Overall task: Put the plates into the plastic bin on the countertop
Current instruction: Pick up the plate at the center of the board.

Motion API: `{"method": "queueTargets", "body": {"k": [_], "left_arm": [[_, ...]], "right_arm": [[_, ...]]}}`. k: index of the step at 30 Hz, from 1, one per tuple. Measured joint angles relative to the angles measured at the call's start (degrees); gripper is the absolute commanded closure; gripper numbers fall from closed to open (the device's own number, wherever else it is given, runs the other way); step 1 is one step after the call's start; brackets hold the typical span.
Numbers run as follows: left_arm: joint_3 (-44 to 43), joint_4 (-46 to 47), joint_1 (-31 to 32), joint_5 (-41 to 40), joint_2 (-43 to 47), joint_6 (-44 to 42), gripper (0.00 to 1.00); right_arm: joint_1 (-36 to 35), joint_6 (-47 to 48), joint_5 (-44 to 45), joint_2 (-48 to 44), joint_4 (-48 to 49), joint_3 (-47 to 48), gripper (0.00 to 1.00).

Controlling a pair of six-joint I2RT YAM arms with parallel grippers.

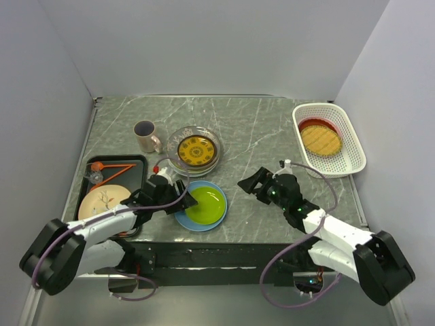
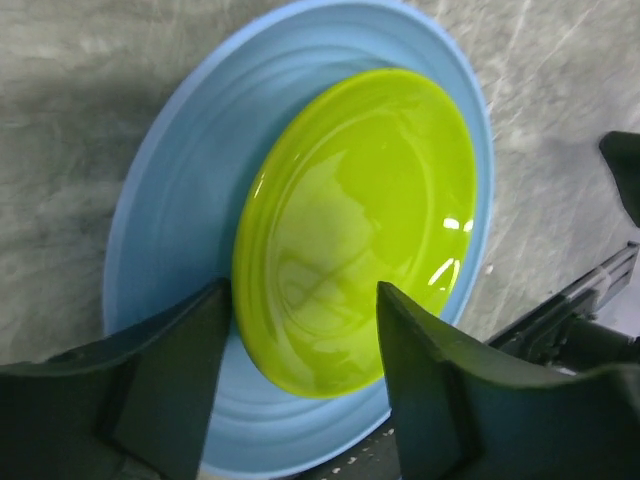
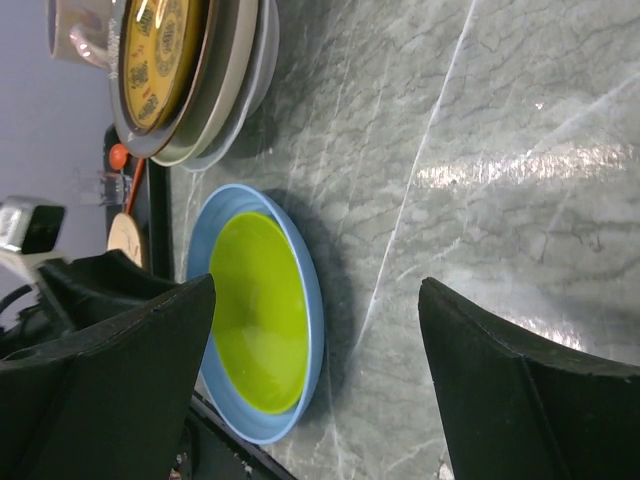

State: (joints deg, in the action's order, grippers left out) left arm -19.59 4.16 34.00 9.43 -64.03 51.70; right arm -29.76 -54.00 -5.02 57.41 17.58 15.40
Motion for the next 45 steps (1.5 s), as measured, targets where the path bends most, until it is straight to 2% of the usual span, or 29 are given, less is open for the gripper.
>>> {"method": "queueTargets", "body": {"k": [3,4,6,7,8,14,21,33,45], "left_arm": [[-1.3,0.8,1.3,-0.3,-3.7,-0.5,0.53],[-2.0,1.0,1.9,-0.4,-5.1,-0.6,0.67],[-3.4,1.2,3.0,-0.9,-7.7,-1.1,0.82],[-4.0,1.4,3.5,-1.0,-9.1,-1.3,0.95],[-4.6,1.6,4.2,-1.2,-10.7,-1.4,0.99],[-8.3,2.3,6.0,-1.7,-15.0,-1.5,0.99],[-9.5,1.6,6.3,-3.0,-15.1,-2.1,0.99],[-9.8,-3.2,6.4,-6.1,-9.2,-2.8,0.99],[-10.6,-7.8,6.4,-8.3,-1.4,-2.7,0.99]], "right_arm": [[0.0,-0.2,0.6,-3.7,-1.8,-0.9,0.11],[0.0,-0.2,0.9,-4.9,-2.6,-0.9,0.11],[0.0,-0.2,1.4,-7.0,-3.6,-0.9,0.11],[0.0,-0.2,1.6,-7.7,-4.0,-0.9,0.11],[0.0,-0.2,1.7,-8.6,-4.5,-0.9,0.11],[0.0,-0.2,2.2,-11.2,-6.7,-2.1,0.11],[0.0,-0.2,2.0,-13.9,-9.3,-5.6,0.11],[0.0,0.0,-0.3,-14.5,-9.7,-5.6,0.1],[0.0,-0.4,-5.9,-9.2,-3.5,-5.3,0.1]]}}
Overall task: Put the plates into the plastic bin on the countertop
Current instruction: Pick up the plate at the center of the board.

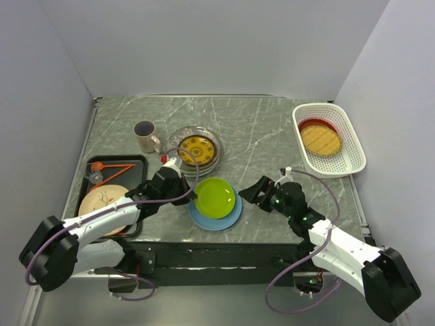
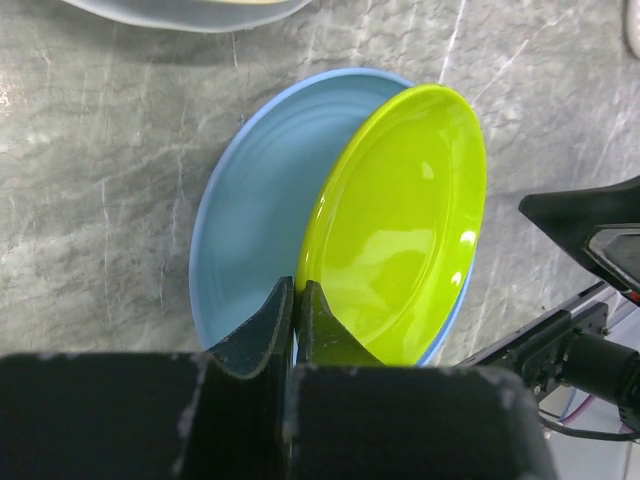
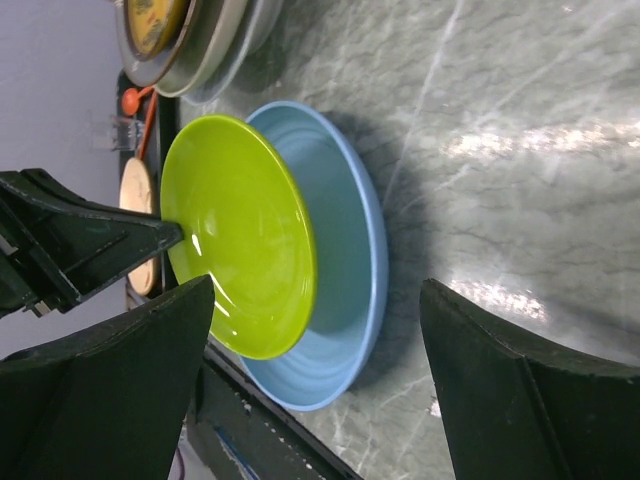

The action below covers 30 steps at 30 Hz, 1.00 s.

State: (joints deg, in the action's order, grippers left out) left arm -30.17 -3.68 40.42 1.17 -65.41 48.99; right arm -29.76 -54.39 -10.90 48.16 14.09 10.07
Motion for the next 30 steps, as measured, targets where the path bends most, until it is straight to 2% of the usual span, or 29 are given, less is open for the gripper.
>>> {"method": "queueTargets", "body": {"k": [17,30], "left_arm": [[0.0,-0.5,0.0,1.0,3.5,0.3,0.99],[-2.7,7.6,0.0,9.7,-5.4,0.5,0.99]], "right_arm": [[0.0,-2.4,-4.8,5.6,8.4,0.5,0.11],[0.0,-4.0,-5.3,0.2,9.5,-2.2,0.18]]}}
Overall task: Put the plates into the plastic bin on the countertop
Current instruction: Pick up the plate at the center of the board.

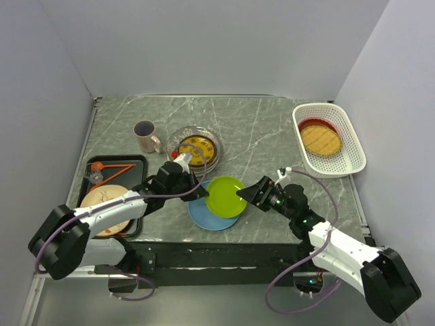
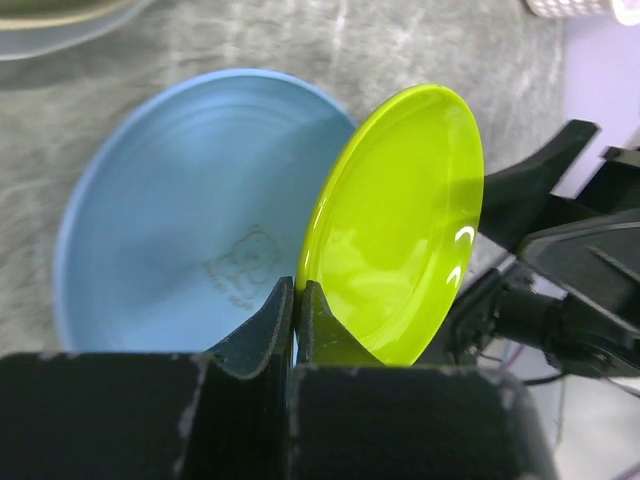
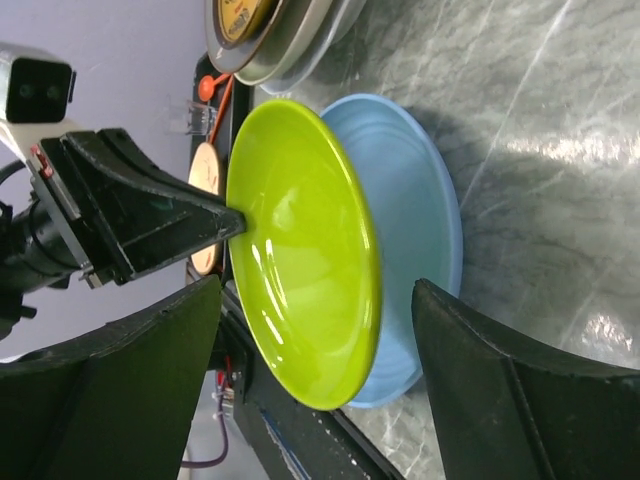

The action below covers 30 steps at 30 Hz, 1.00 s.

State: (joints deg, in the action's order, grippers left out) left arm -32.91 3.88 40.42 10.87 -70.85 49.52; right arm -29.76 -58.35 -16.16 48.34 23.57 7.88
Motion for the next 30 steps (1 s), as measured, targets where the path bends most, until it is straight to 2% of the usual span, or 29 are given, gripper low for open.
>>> {"method": "queueTargets", "body": {"k": [5,10,11,12,14,15,16,27,30], "left_arm": [[-1.6,2.4,0.0,2.9,-2.7,0.7,0.99],[-2.0,4.7,0.0,4.4,-3.0,1.3,0.99],[-2.0,5.3,0.0,4.7,-3.0,1.4,0.99],[-2.0,5.8,0.0,4.9,-3.0,1.4,0.99],[-2.0,6.3,0.0,5.1,-3.0,1.6,0.99],[-2.0,6.3,0.0,5.3,-3.0,1.6,0.99],[-2.0,6.3,0.0,5.4,-3.0,1.6,0.99],[-1.9,3.8,-0.2,4.1,-2.0,0.7,0.99],[-1.9,3.1,-0.2,3.8,-1.2,0.6,0.97]], "right_arm": [[0.0,-0.8,0.0,-2.4,-0.6,-1.9,0.2],[0.0,-0.9,0.0,-2.7,-0.6,-1.9,0.28],[0.0,-0.9,-0.1,-2.7,-0.5,-1.9,0.34],[0.0,-0.9,-0.1,-2.6,-0.4,-1.9,0.51],[0.0,-0.9,-0.5,-2.0,0.0,-1.9,0.71],[0.0,-0.8,-0.8,-1.6,0.3,-1.9,0.88],[0.0,-1.0,-1.0,-1.3,0.5,-1.9,0.99],[0.0,-2.1,-2.2,1.2,3.6,-1.5,1.0],[0.0,-2.1,-2.6,1.4,4.2,-1.4,1.0]]}}
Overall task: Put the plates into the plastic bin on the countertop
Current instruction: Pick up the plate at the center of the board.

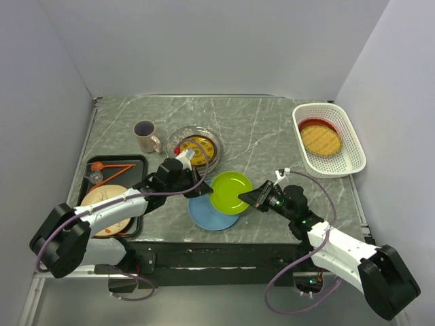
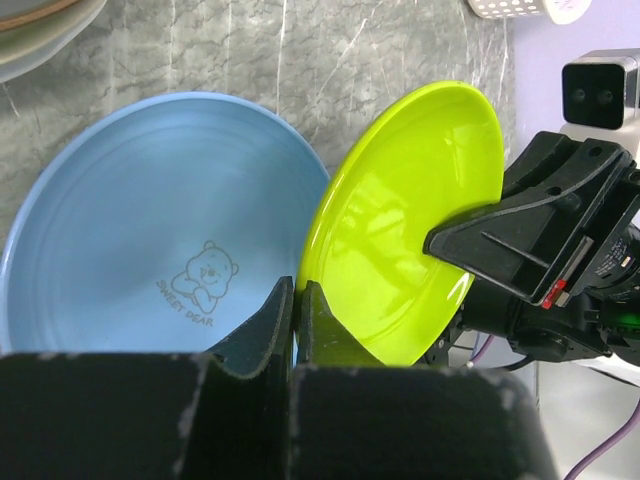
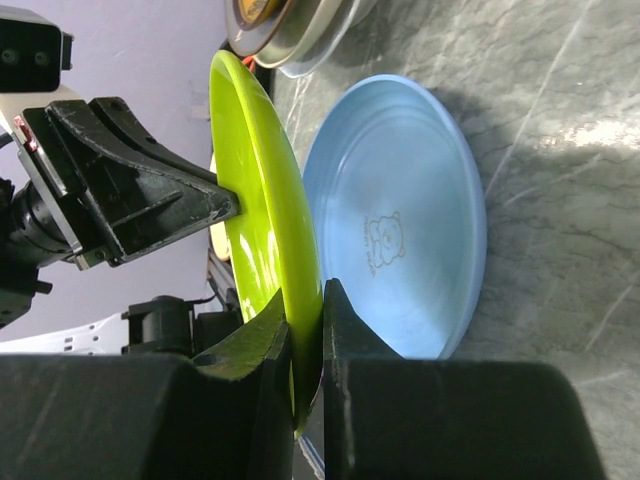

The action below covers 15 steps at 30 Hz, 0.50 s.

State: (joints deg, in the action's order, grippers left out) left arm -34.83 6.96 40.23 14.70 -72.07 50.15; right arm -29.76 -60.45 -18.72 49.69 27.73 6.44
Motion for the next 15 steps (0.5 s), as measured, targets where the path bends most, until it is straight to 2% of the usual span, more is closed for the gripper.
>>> {"method": "queueTargets", "body": {"k": [1,4,5,7,10,11,14,15], "left_arm": [[0.0,-0.4,0.0,-0.1,0.4,0.0,0.96],[0.0,-1.2,0.2,-0.7,1.5,0.0,0.84],[0.0,-1.5,0.2,-0.9,1.8,0.0,0.72],[0.0,-1.8,0.2,-1.0,2.4,0.1,0.65],[0.0,-1.9,0.2,-1.1,3.4,0.0,0.44],[0.0,-1.8,0.2,-1.2,3.6,-0.2,0.32],[0.0,-1.7,0.2,-1.2,3.9,-0.4,0.16],[0.0,-1.7,0.2,-1.2,3.9,-0.4,0.14]], "right_arm": [[0.0,0.0,-0.1,0.0,0.2,0.0,1.0],[0.0,0.0,-0.5,0.1,0.7,0.0,1.0],[0.0,0.0,-0.6,0.1,1.0,0.0,1.0],[0.0,0.2,-0.7,0.3,1.5,0.1,1.0],[0.0,0.3,-0.7,1.1,1.2,0.2,1.0],[0.0,0.4,-0.6,1.2,1.0,0.2,1.0],[0.0,0.4,-0.6,1.3,0.6,0.2,1.0],[0.0,0.4,-0.6,1.2,0.5,0.2,1.0]]}}
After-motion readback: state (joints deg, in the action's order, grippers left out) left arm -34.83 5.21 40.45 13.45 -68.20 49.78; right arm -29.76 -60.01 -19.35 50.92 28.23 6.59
